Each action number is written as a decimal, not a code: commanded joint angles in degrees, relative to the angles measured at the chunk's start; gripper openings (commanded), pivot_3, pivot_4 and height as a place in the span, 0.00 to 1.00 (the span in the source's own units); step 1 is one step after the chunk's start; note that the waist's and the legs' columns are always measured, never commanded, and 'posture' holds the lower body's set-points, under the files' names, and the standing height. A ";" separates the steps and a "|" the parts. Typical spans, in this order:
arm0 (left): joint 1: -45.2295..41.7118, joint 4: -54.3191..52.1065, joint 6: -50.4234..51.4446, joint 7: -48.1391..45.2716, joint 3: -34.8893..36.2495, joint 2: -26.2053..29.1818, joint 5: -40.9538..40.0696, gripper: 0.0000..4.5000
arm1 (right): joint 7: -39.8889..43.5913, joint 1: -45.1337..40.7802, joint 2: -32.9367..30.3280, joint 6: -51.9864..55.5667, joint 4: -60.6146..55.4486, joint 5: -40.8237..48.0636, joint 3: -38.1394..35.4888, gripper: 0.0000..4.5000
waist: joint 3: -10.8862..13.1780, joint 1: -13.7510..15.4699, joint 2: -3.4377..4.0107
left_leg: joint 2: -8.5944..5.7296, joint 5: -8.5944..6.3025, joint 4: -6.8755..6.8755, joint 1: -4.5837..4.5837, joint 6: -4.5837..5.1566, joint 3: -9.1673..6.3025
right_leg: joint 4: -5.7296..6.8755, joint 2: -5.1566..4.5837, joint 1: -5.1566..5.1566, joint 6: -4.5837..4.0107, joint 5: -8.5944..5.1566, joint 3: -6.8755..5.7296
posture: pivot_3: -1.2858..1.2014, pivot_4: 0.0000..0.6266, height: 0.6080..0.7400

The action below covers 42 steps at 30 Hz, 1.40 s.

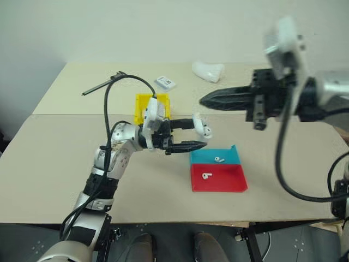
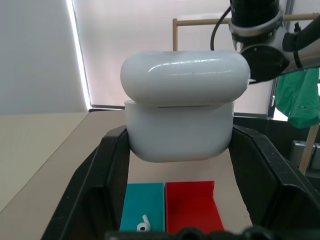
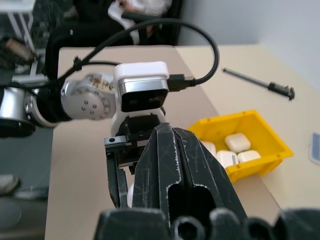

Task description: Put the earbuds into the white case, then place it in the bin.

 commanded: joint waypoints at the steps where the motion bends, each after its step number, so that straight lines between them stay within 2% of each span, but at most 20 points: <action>1: -1.38 -0.70 -2.13 1.13 0.70 -1.23 0.46 0.61 | 5.02 -3.13 -2.49 -0.96 -1.42 -7.22 7.93 0.01 | 0.00 0.15 0.00 | 0.00 -0.01 0.00 -0.03 0.02 0.00 | -0.03 0.00 -0.01 0.00 0.00 -0.01 | 0.52 0.24 1.00; 4: -0.74 -1.92 -2.71 2.39 1.97 -1.93 -0.15 0.61 | 7.88 -2.43 -4.36 -2.85 -1.45 -12.61 12.13 0.01 | 0.00 0.41 0.01 | 0.00 -0.05 0.03 -0.15 0.09 0.01 | -0.17 -0.05 -0.03 0.01 0.01 -0.08 | 0.52 0.24 1.00; 6: 0.29 -3.24 -3.19 3.72 3.33 -2.05 -0.58 0.61 | 8.81 -0.78 -5.52 -3.31 -0.36 -14.19 11.43 0.01 | 0.00 0.46 0.01 | -0.02 -0.07 0.03 -0.22 0.12 0.00 | -0.24 -0.08 -0.05 0.04 0.02 -0.11 | 0.52 0.24 1.00; 9: 2.41 -5.75 -4.01 5.82 5.45 -1.93 -1.25 0.61 | 9.23 2.96 -6.43 -4.61 1.71 -12.91 4.11 0.01 | 0.01 0.45 -0.01 | 0.00 -0.11 0.07 -0.30 0.19 -0.03 | -0.35 -0.11 -0.01 0.06 0.04 -0.18 | 0.52 0.24 1.00; 12: 4.92 -9.10 -4.09 10.53 7.10 -2.62 -0.83 0.61 | 5.64 7.53 -5.19 -3.59 2.05 -10.76 -4.12 0.01 | 0.00 0.49 0.02 | 0.00 -0.11 0.08 -0.31 0.19 -0.05 | -0.34 -0.14 0.00 0.08 0.06 -0.19 | 0.52 0.24 1.00; 16: 8.89 -14.41 -3.16 19.86 9.78 -3.16 1.35 0.61 | -1.02 18.87 -0.68 -4.64 -3.26 -7.67 -15.88 0.01 | -0.03 0.39 0.03 | 0.01 -0.12 0.07 -0.21 0.20 -0.15 | -0.38 -0.15 0.18 0.09 0.07 -0.23 | 0.52 0.24 1.00; 19: 9.85 -15.90 -2.05 28.00 10.76 -4.00 4.47 0.61 | -4.34 23.91 1.99 -3.90 -6.92 -4.60 -20.34 0.01 | -0.03 0.41 0.05 | -0.01 -0.11 0.08 -0.14 0.19 -0.13 | -0.28 -0.15 0.16 0.14 0.10 -0.12 | 0.52 0.24 1.00; 22: 8.41 -13.56 1.26 44.56 13.16 -8.78 9.64 0.61 | -9.71 30.56 3.54 -4.84 -13.07 -8.40 -16.89 0.01 | -0.04 0.48 0.03 | -0.03 -0.11 0.09 -0.04 0.19 -0.17 | -0.31 -0.16 0.31 0.19 0.14 -0.14 | 0.52 0.24 1.00; 24: 7.94 -10.18 0.77 51.26 13.18 -10.87 13.76 0.61 | -13.19 31.69 5.23 -5.47 -14.92 -10.76 -13.74 0.01 | -0.05 0.46 0.02 | -0.05 -0.11 0.11 -0.05 0.19 -0.19 | -0.34 -0.16 0.33 0.26 0.18 -0.11 | 0.52 0.24 1.00; 27: 6.76 -4.51 -0.75 56.69 12.18 -12.52 18.02 0.61 | -15.93 31.85 6.69 -6.00 -16.41 -13.47 -10.29 0.01 | -0.05 0.33 0.03 | -0.11 -0.08 0.11 -0.05 0.20 -0.15 | -0.33 -0.14 0.26 0.28 0.22 -0.01 | 0.52 0.24 1.00; 32: 1.65 8.29 -3.19 59.65 10.35 -12.96 22.66 0.61 | -16.98 31.08 7.72 -5.79 -16.76 -13.69 -9.50 0.01 | -0.04 0.47 0.01 | -0.13 -0.08 0.10 -0.12 0.19 -0.10 | -0.38 -0.13 0.21 0.27 0.22 -0.05 | 0.52 0.24 1.00; 35: -1.02 14.47 -4.90 59.31 9.61 -12.14 24.44 0.83 | -17.10 30.72 8.18 -5.67 -16.91 -13.25 -9.71 0.00 | -0.04 0.52 0.02 | -0.15 -0.08 0.10 -0.13 0.19 -0.09 | -0.41 -0.14 0.22 0.27 0.22 -0.07 | 0.52 0.24 1.00; 37: -1.35 14.96 -6.83 58.45 10.04 -11.92 23.95 0.98 | -16.92 30.90 8.16 -5.74 -17.04 -13.24 -9.71 0.00 | -0.04 0.46 0.02 | -0.15 -0.09 0.09 -0.14 0.20 -0.08 | -0.44 -0.14 0.21 0.27 0.22 -0.07 | 0.52 0.24 1.00; 39: 0.00 12.54 -8.36 55.69 10.49 -10.49 22.84 0.99 | -16.29 31.82 7.69 -6.52 -16.95 -13.84 -9.53 0.00 | -0.04 0.29 0.02 | -0.13 -0.09 0.08 -0.15 0.21 -0.04 | -0.44 -0.14 0.19 0.27 0.22 -0.04 | 0.52 0.24 1.00; 42: 2.68 6.53 -5.39 51.24 12.32 -7.42 19.49 0.99 | -15.80 33.58 7.28 -8.47 -16.96 -15.58 -9.06 0.00 | -0.05 0.06 0.02 | -0.08 -0.09 0.06 -0.13 0.20 -0.01 | -0.39 -0.11 0.15 0.25 0.23 -0.02 | 0.52 0.24 1.00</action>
